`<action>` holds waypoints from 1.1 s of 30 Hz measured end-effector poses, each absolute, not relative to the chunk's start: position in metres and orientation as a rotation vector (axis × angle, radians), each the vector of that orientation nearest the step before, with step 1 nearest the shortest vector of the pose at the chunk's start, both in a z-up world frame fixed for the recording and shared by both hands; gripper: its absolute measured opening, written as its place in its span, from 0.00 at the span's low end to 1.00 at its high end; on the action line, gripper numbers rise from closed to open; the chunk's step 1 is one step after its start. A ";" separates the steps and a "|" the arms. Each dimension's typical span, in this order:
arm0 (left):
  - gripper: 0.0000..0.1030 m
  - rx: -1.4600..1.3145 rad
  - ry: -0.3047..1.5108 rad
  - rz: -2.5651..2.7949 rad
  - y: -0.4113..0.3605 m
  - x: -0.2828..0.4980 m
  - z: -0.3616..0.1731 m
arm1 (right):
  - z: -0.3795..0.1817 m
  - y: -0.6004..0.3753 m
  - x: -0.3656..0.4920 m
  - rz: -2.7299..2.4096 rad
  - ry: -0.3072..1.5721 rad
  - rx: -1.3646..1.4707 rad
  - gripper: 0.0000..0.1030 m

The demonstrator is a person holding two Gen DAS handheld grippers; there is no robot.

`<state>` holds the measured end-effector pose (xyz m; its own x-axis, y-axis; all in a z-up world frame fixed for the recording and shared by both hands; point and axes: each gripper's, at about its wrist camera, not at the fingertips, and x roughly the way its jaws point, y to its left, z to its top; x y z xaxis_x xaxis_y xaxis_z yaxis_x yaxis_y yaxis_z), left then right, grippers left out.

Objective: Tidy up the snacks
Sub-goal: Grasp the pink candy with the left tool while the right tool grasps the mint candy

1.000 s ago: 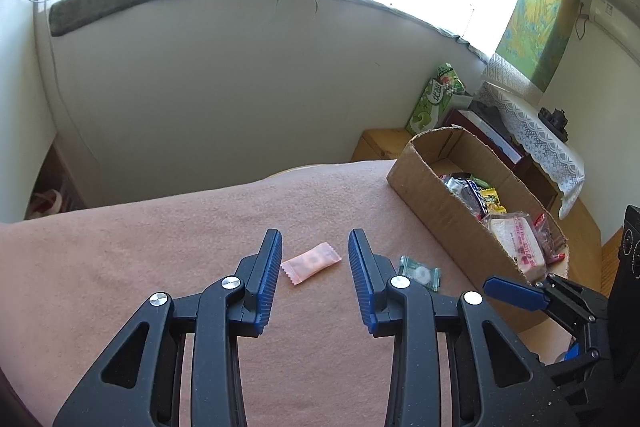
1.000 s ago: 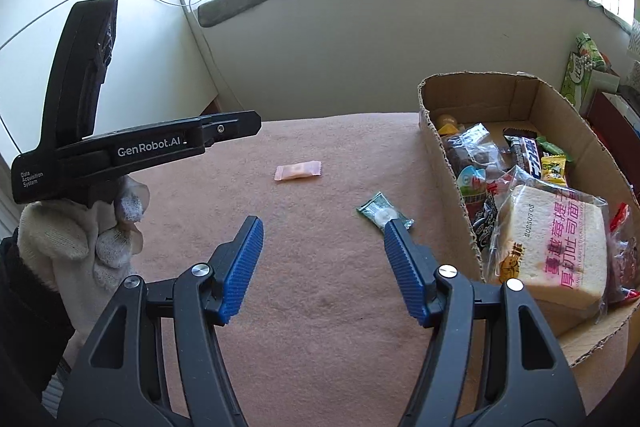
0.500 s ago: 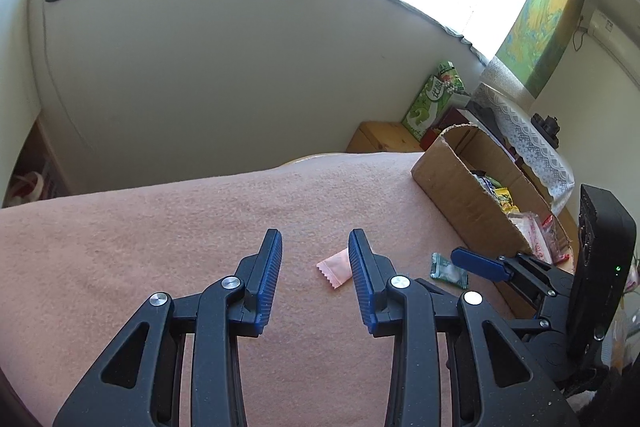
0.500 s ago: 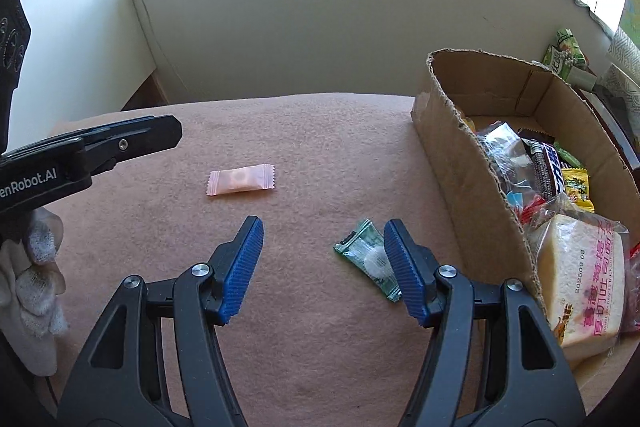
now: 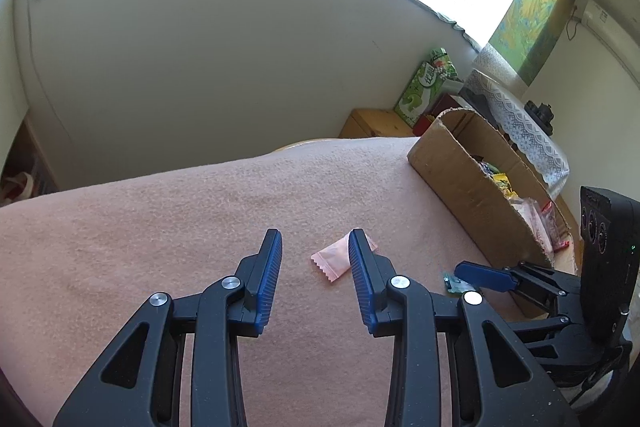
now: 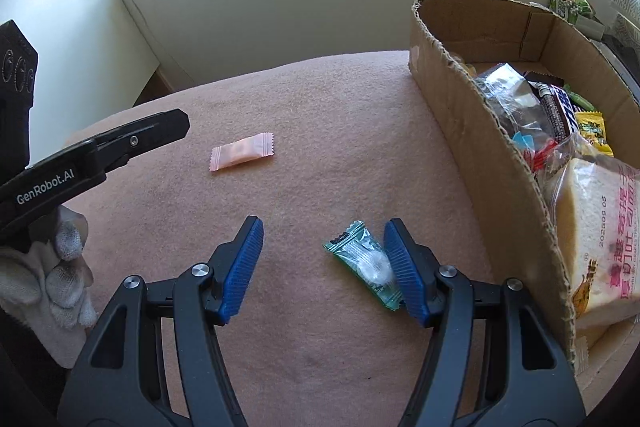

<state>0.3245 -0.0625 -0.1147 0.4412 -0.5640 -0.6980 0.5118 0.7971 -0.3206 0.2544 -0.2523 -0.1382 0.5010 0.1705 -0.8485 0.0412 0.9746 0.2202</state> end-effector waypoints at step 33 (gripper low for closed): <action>0.19 0.239 0.902 -0.655 -0.117 0.298 -0.134 | -0.141 -0.248 0.204 0.133 1.022 0.034 0.48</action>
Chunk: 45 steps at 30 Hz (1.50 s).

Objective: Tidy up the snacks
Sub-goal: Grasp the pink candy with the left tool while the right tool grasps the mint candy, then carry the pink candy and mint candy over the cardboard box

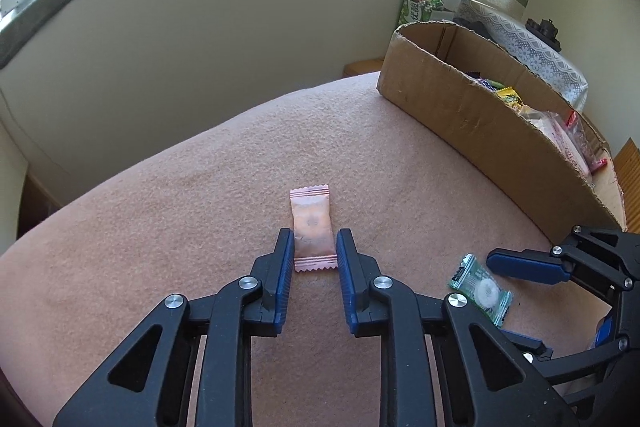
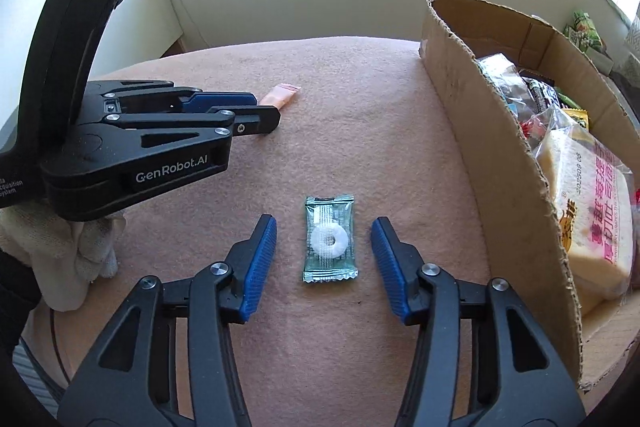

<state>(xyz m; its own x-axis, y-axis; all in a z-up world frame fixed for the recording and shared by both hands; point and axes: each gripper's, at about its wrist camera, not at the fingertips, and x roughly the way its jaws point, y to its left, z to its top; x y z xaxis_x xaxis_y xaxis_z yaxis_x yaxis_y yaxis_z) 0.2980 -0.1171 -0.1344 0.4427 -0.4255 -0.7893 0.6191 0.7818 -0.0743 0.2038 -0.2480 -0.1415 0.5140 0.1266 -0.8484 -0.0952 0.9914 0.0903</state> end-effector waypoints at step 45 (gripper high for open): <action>0.18 0.170 0.722 -0.694 -0.162 0.241 -0.053 | -0.042 -0.308 0.158 0.073 0.772 0.049 0.21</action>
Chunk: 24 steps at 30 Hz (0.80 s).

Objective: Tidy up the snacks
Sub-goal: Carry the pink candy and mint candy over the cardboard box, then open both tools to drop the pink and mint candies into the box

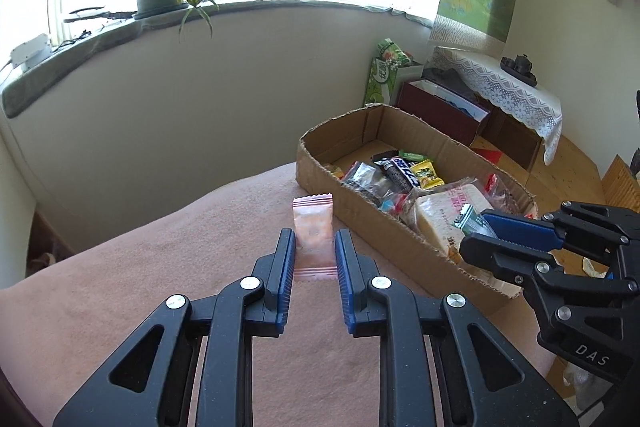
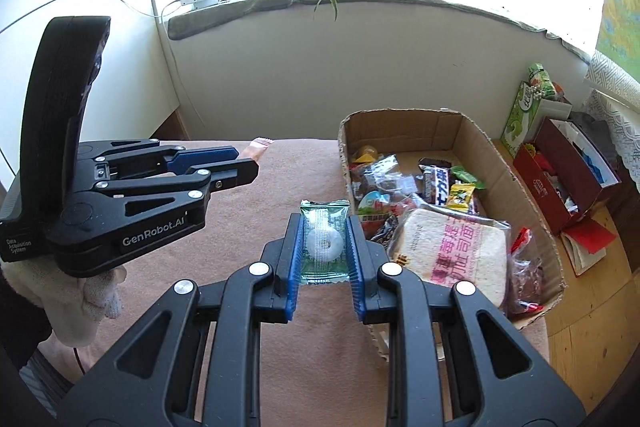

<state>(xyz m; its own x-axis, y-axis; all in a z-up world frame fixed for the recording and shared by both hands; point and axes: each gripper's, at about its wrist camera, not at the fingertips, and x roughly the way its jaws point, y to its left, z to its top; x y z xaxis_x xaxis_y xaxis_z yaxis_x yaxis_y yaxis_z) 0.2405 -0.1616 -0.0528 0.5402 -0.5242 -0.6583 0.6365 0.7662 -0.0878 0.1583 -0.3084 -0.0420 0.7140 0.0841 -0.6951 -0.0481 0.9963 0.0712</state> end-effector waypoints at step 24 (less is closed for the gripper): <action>0.19 0.153 0.715 -0.841 -0.250 0.197 -0.042 | -0.046 -0.413 0.151 -0.091 0.788 0.125 0.22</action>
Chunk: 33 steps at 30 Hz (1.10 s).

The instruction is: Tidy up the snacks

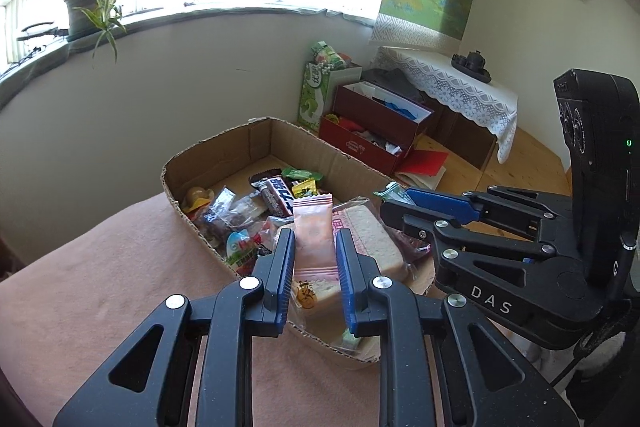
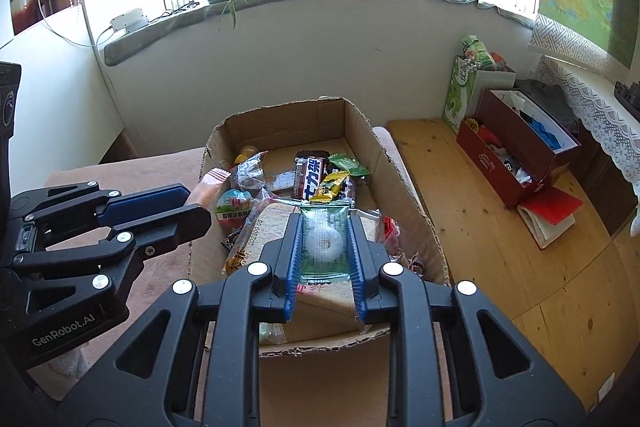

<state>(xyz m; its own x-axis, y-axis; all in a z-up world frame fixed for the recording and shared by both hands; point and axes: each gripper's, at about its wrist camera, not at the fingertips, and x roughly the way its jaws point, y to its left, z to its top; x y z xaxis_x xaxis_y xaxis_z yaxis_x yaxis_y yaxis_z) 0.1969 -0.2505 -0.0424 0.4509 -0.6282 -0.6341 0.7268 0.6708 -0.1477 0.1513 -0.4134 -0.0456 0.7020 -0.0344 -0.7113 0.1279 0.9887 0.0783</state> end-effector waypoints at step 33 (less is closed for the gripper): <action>0.65 0.140 0.630 -0.741 -0.212 0.150 -0.018 | -0.016 -0.397 0.096 -0.143 0.691 0.112 0.63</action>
<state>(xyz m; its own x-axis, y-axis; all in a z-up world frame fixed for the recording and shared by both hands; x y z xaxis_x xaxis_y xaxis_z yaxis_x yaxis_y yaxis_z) 0.1505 -0.2125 -0.0181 0.5640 -0.5870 -0.5808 0.6680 0.7378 -0.0970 0.0960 -0.3970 -0.0157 0.7612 -0.0946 -0.6416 0.1685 0.9842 0.0549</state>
